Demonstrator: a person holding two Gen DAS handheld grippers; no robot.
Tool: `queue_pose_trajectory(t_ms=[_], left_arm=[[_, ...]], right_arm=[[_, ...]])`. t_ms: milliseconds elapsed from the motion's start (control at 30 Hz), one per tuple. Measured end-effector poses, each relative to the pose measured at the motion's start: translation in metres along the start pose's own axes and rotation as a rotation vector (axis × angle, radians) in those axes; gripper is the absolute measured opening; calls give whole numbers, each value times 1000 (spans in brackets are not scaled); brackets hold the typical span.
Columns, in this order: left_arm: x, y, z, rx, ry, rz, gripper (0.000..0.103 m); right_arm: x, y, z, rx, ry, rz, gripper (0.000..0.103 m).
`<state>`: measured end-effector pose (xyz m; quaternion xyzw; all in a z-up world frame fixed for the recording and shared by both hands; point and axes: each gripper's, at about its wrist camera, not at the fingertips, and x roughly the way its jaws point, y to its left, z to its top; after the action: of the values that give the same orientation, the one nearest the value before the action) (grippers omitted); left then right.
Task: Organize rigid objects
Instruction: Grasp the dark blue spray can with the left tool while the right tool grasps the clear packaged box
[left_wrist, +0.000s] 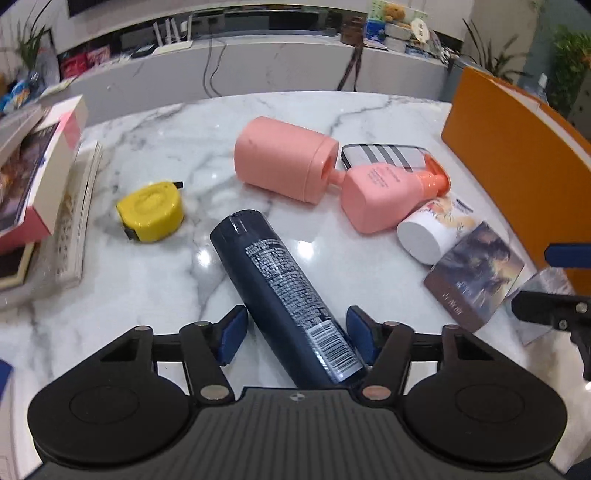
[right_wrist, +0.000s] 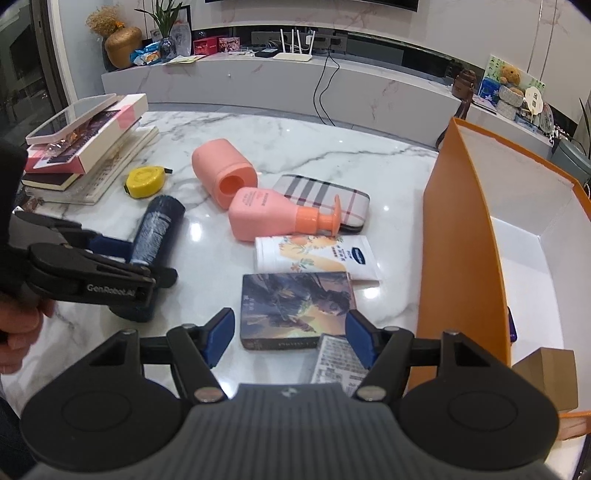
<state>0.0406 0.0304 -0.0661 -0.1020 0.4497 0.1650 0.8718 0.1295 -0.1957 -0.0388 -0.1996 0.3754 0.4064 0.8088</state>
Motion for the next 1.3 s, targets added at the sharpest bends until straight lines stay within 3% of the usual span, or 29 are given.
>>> queue_pose_trajectory(t_ms=[67, 267, 367, 533, 667, 867, 933, 1000, 1067, 1233, 1300], left_arm=[[-2, 2, -2, 36, 5, 2, 58], [-10, 20, -1, 107, 68, -1, 47], [-13, 32, -3, 119, 87, 11, 46], [-17, 38, -8, 127, 81, 14, 46], [-17, 36, -7, 142, 82, -6, 46], [-15, 39, -7, 137, 81, -30, 47], [-15, 38, -7, 142, 81, -30, 47], [-15, 38, -7, 143, 82, -29, 47], [-15, 37, -6, 144, 82, -32, 47], [-14, 37, -5, 150, 83, -35, 47], [-15, 37, -6, 152, 85, -38, 47]], right_arm=[[3, -1, -3, -2, 0, -8, 70], [6, 1, 0, -53, 13, -17, 71], [0, 9, -3, -182, 62, -34, 71], [-2, 7, -15, -207, 93, -84, 69], [0, 21, -25, -280, 94, -170, 70], [10, 44, -45, -536, 91, -289, 70], [10, 47, -50, -696, 82, -275, 72], [7, 44, -48, -834, 95, -265, 82], [5, 35, -37, -899, 127, -220, 83], [13, 10, -3, -784, 237, -58, 79], [19, 6, -2, -746, 266, -14, 72]])
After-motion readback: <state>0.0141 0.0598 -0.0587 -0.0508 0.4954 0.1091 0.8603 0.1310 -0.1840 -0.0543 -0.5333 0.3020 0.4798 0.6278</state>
